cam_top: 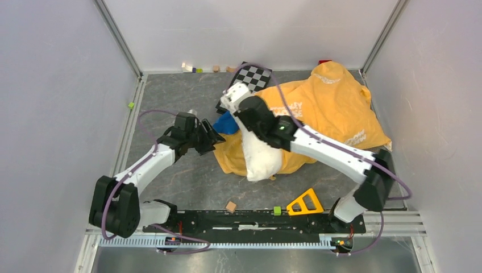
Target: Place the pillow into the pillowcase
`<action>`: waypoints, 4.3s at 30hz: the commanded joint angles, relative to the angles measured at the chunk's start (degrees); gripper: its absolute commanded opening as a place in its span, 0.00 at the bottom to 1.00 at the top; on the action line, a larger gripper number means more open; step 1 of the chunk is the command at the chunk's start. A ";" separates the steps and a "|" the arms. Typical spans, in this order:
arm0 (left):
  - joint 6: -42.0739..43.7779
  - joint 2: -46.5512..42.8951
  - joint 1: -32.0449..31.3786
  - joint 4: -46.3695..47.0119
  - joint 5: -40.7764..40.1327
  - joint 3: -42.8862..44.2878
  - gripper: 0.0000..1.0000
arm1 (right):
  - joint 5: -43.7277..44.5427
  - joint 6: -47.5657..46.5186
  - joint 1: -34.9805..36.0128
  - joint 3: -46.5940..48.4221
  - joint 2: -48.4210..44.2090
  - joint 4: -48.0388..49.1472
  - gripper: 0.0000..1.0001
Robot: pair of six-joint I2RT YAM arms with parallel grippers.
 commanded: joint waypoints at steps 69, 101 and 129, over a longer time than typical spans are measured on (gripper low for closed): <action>-23.07 35.63 -33.06 46.45 -24.85 9.64 0.05 | -20.83 25.21 -10.94 -14.07 -33.88 17.69 0.00; -17.92 21.87 -33.77 51.75 -22.35 -5.36 0.25 | -22.84 22.42 -10.94 -13.32 -30.75 14.65 0.00; -15.75 33.82 -36.06 25.41 -31.08 13.06 0.30 | -22.67 22.05 -10.94 -10.37 -31.30 12.59 0.00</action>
